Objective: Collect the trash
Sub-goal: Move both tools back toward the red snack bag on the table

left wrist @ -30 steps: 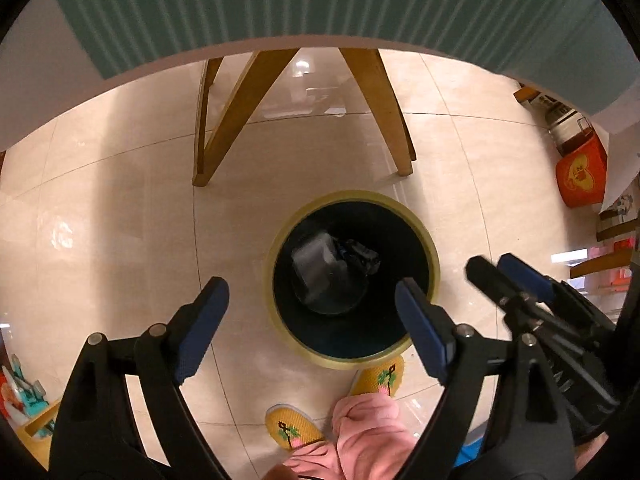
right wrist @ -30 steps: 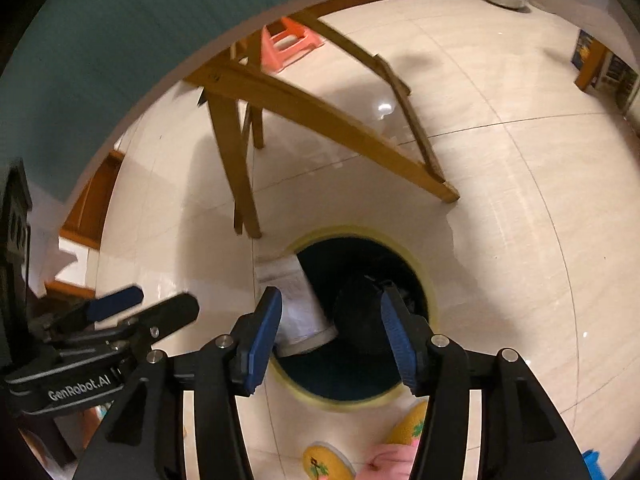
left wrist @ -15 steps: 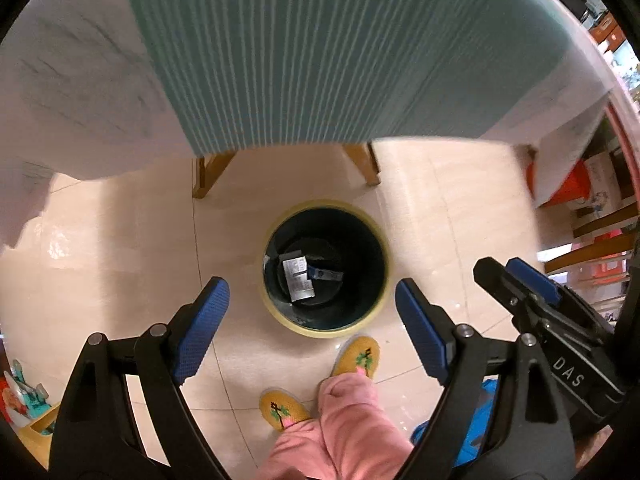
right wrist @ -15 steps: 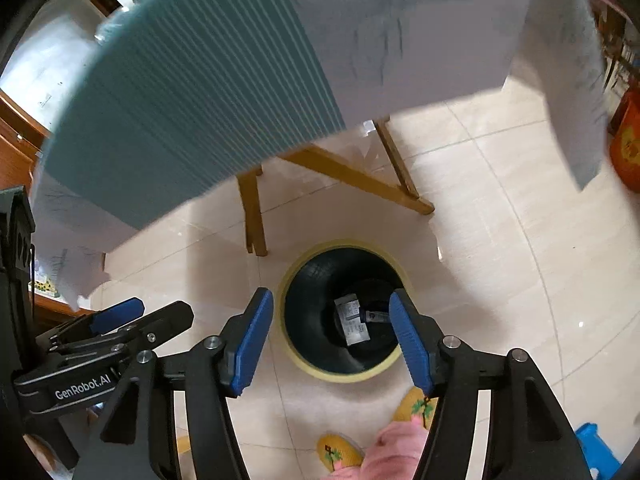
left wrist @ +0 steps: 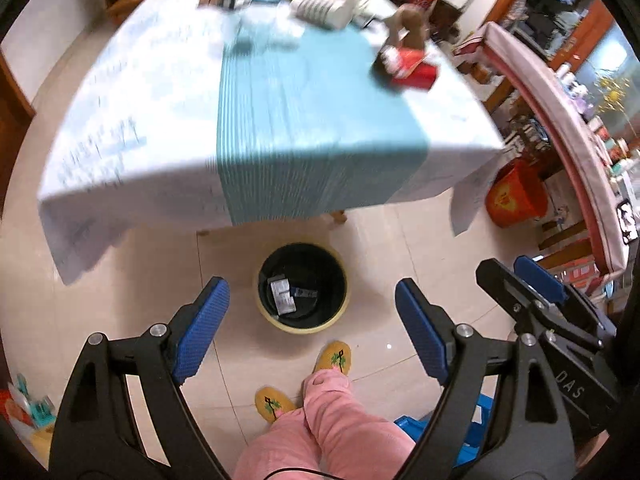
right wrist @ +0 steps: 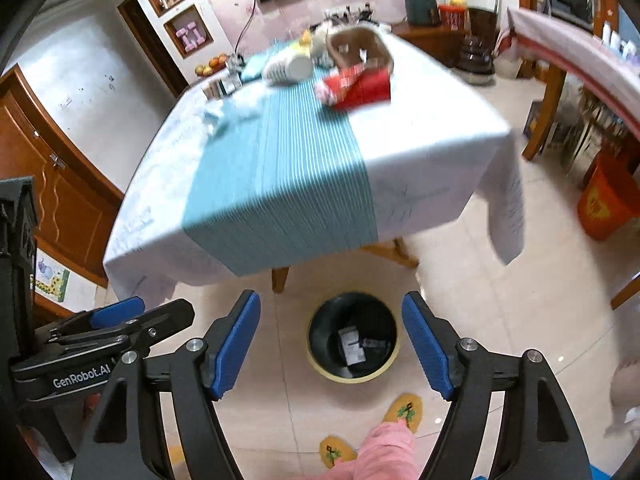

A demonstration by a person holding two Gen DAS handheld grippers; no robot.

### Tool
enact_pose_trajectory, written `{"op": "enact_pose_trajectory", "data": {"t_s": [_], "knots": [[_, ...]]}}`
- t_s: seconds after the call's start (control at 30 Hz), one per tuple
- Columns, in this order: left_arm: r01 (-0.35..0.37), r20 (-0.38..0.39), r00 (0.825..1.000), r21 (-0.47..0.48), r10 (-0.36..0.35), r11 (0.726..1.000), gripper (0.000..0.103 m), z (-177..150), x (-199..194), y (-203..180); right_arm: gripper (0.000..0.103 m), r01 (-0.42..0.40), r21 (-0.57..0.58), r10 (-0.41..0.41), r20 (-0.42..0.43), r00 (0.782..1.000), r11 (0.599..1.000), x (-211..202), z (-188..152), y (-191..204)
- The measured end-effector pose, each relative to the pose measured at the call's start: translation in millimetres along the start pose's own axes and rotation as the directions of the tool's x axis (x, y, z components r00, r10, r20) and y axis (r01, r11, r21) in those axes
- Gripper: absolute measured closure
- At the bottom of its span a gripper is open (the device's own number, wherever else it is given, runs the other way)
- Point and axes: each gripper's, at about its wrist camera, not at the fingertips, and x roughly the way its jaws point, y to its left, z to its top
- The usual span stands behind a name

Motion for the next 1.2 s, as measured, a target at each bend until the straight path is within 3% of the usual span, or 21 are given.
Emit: {"op": "enact_pose_trajectory", "data": {"t_s": [0.13, 0.23, 0.37, 0.6, 0.83, 1.2], "knots": [[0.044, 0.047, 0.998, 0.053, -0.046, 0.998, 0.02, 15, -46, -16, 0.029, 0.019, 0.002, -0.019, 0.035, 0.999, 1.0, -46, 19, 7], [0.077, 0.034, 0.996, 0.088, -0.08, 0.993, 0.02, 25, -68, -24, 0.029, 0.036, -0.003, -0.036, 0.071, 0.997, 0.999, -77, 30, 15], [0.068, 0.065, 0.995, 0.136, -0.077, 0.988, 0.02, 43, -97, -35, 0.029, 0.046, -0.005, -0.045, 0.111, 0.993, 0.999, -114, 42, 24], [0.059, 0.108, 0.991, 0.192, -0.08, 0.98, 0.02, 73, -119, -47, 0.029, 0.062, -0.015, -0.059, 0.157, 0.986, 0.998, -141, 60, 35], [-0.009, 0.142, 0.99, 0.256, -0.028, 0.967, 0.02, 100, -100, -63, 0.029, 0.063, -0.017, -0.059, 0.173, 0.983, 0.998, -118, 92, 20], [-0.045, 0.044, 0.998, 0.276, 0.034, 0.96, 0.02, 188, -8, -94, 0.029, 0.028, 0.013, -0.029, 0.068, 0.997, 1.0, -25, 168, -44]]}}
